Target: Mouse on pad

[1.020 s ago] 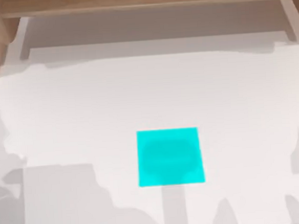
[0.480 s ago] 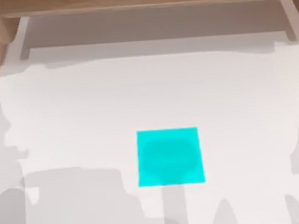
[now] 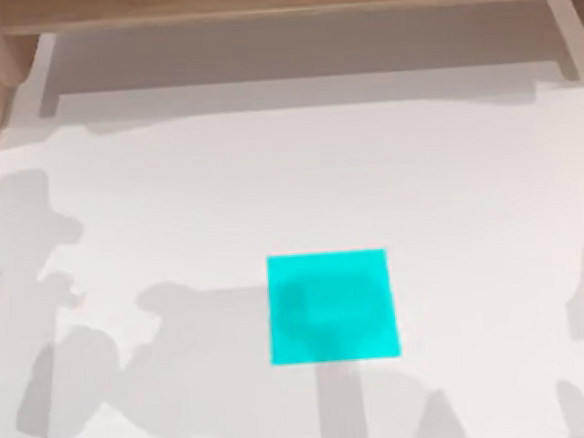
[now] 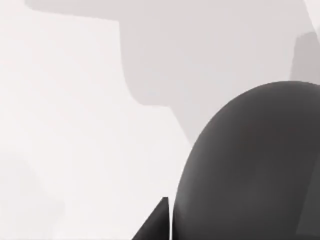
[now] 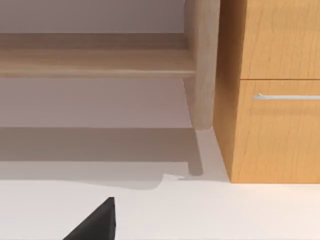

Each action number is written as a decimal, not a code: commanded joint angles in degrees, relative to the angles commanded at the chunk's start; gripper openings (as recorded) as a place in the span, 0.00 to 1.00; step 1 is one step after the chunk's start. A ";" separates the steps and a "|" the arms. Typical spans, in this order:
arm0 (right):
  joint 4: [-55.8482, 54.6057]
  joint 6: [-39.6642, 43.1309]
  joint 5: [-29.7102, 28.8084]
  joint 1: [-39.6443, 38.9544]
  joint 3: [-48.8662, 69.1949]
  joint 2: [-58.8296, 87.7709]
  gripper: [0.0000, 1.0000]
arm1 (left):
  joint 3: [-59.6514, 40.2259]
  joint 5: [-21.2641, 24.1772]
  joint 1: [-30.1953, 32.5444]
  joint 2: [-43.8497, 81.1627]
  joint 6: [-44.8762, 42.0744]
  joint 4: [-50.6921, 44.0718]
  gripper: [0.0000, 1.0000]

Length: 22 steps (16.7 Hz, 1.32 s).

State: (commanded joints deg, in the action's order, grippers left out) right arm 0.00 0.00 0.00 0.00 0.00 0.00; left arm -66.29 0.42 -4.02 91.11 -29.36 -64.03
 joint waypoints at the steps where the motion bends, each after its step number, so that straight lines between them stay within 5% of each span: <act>1: 0.00 0.00 0.00 0.00 0.00 0.00 1.00 | -1.62 0.03 2.02 1.43 -4.41 -0.27 0.00; 15: 0.00 0.00 0.00 0.00 0.00 0.00 1.00 | -29.20 0.76 35.90 25.95 -79.31 -4.97 0.00; 22: 0.00 0.00 0.00 0.00 0.00 0.00 1.00 | -38.50 1.06 47.14 34.18 -104.40 -6.50 0.00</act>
State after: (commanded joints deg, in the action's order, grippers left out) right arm 0.00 0.00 0.00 0.00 0.00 0.00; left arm -104.78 1.47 43.12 125.29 -133.76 -70.54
